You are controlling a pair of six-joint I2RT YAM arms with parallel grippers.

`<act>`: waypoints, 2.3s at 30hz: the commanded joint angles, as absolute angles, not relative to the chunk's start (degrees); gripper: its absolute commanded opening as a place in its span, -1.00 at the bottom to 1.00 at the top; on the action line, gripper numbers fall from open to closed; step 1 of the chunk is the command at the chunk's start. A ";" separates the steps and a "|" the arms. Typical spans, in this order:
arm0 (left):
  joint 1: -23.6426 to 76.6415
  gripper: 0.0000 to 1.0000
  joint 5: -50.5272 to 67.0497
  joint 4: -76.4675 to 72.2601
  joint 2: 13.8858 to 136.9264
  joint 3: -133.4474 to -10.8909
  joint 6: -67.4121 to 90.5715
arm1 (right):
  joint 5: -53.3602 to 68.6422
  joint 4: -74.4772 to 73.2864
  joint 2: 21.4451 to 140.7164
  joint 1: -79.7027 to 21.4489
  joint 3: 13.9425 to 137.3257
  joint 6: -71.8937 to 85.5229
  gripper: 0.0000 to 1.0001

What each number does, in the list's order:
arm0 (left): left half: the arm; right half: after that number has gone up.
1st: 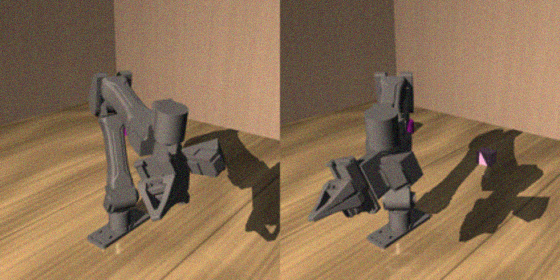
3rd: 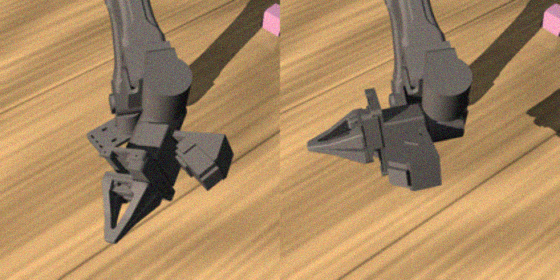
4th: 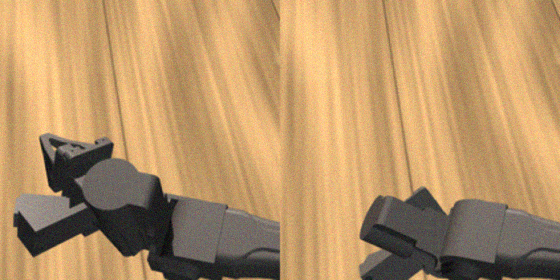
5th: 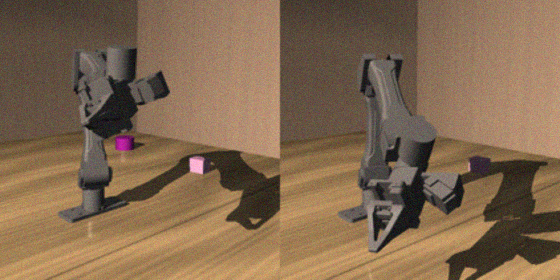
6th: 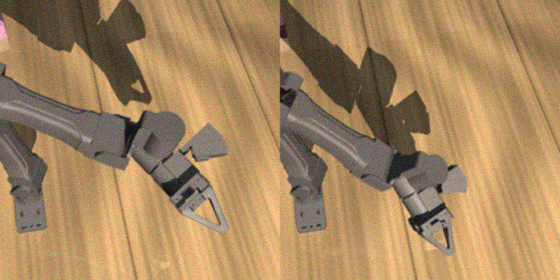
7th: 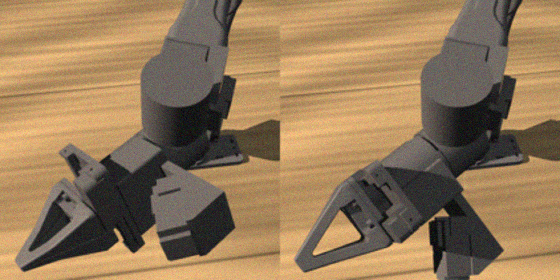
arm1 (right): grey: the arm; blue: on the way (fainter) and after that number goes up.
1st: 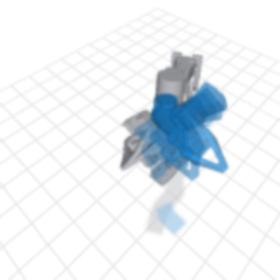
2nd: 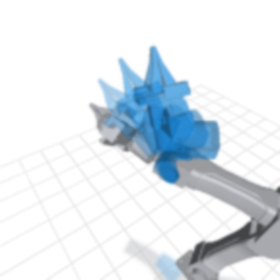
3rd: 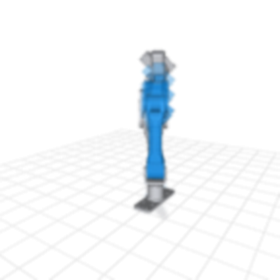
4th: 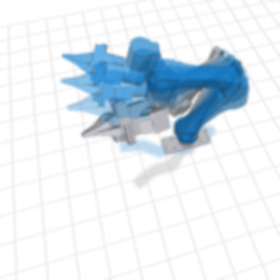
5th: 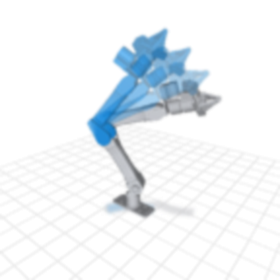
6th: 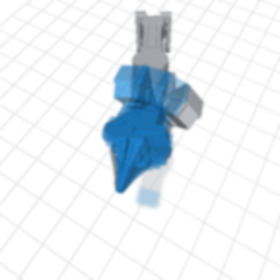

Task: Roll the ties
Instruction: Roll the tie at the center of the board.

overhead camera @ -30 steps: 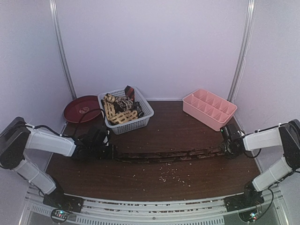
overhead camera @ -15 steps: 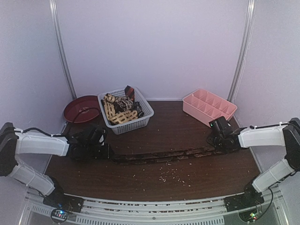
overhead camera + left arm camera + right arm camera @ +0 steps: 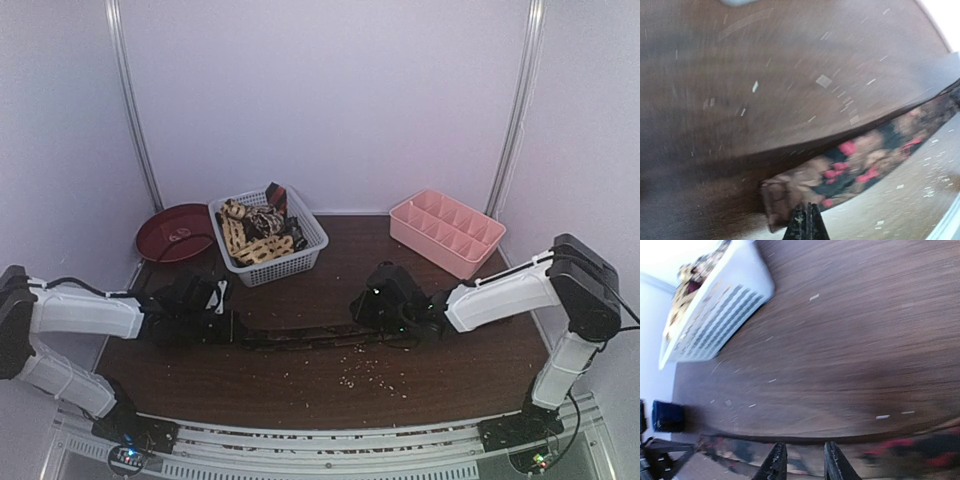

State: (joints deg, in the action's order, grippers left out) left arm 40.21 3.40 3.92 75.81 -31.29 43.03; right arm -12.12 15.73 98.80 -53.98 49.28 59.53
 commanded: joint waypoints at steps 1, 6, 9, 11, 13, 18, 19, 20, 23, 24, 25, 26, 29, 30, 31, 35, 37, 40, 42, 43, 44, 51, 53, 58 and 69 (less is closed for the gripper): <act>39.95 -1.00 3.71 2.61 79.44 -28.38 44.43 | -6.31 23.12 106.49 -58.15 55.98 60.27 -0.48; 39.95 -1.00 0.30 4.48 79.88 -25.76 46.02 | -4.37 22.65 114.36 -61.73 64.12 59.58 -0.48; 39.91 -1.00 -0.40 5.03 79.76 -25.36 46.15 | -3.08 21.23 117.86 -62.81 68.18 59.51 -0.48; 39.92 -1.00 -0.69 5.56 79.59 -25.71 45.99 | -3.08 20.13 119.82 -63.48 70.50 59.39 -0.48; 39.91 -1.00 -0.83 6.31 78.93 -26.45 46.03 | -2.97 19.24 121.20 -64.04 71.95 59.27 -0.48; 39.84 -0.95 -4.34 12.01 74.56 -30.28 45.50 | -5.03 14.47 123.62 -64.36 73.52 59.81 -0.48; 39.59 -0.90 -4.88 13.23 73.55 -30.77 45.26 | -5.04 13.92 123.91 -64.36 73.36 60.14 -0.48; 38.89 -0.84 -4.95 13.73 72.47 -30.89 45.21 | -4.93 13.82 124.07 -64.48 73.08 60.46 -0.49; 36.21 -0.68 -3.18 12.75 69.64 -29.26 45.20 | -4.93 14.90 123.95 -64.84 71.76 60.87 -0.50; 35.18 -0.66 -2.12 11.94 68.82 -28.32 45.18 | -4.79 15.28 123.82 -64.91 71.58 60.91 -0.51; 34.36 -0.62 -0.97 10.71 67.99 -26.99 45.11 | -4.76 15.71 123.76 -65.02 71.09 60.95 -0.52; 33.76 -0.56 0.09 9.21 67.28 -26.12 45.31 | -4.70 16.31 123.67 -65.15 70.88 60.95 -0.54; 33.06 -0.46 3.97 4.51 66.14 -23.91 46.05 | -3.60 17.55 123.98 -65.45 70.79 61.25 -0.57; 33.05 -0.42 4.63 3.09 66.14 -23.31 46.72 | -3.14 17.92 124.05 -65.60 70.83 61.42 -0.58; 33.09 -0.40 5.20 1.78 66.37 -22.77 47.48 | -2.82 18.30 124.02 -65.69 70.86 61.63 -0.58; 33.05 -0.34 7.37 -3.09 68.35 -21.26 48.94 | -2.16 19.69 123.80 -66.11 70.79 62.18 -0.58; 33.05 -0.32 7.55 -4.36 70.07 -20.99 49.12 | -1.73 20.04 123.91 -66.16 70.98 62.21 -0.58; 33.05 -0.32 9.34 -7.92 72.54 -20.18 49.53 | -1.54 20.08 123.76 -66.14 71.00 62.08 -0.58; 33.05 -0.31 9.95 -10.00 73.67 -19.51 50.30 | -1.87 20.01 123.12 -66.17 70.93 61.73 -0.59; 33.05 -0.31 10.00 -10.94 74.12 -19.29 50.63 | -2.09 19.99 122.68 -66.10 70.88 61.50 -0.59; 33.05 -0.31 10.03 -11.71 74.62 -19.18 50.83 | -2.32 19.96 122.21 -66.09 70.83 61.17 -0.58; 33.05 -0.29 11.25 -14.60 77.26 -19.78 51.39 | -6.76 18.27 119.65 -65.76 70.80 58.39 -0.58; 33.11 -0.28 11.83 -15.29 77.88 -19.90 51.72 | -7.18 18.02 119.37 -65.35 70.48 58.29 -0.57; 33.05 -0.25 11.33 -13.81 76.02 -19.99 52.25 | -8.20 17.99 118.75 -64.96 69.79 57.72 -0.57; 33.05 -0.14 3.14 -7.26 72.49 -21.14 50.83 | -8.19 17.87 118.64 -64.38 69.93 57.05 -0.56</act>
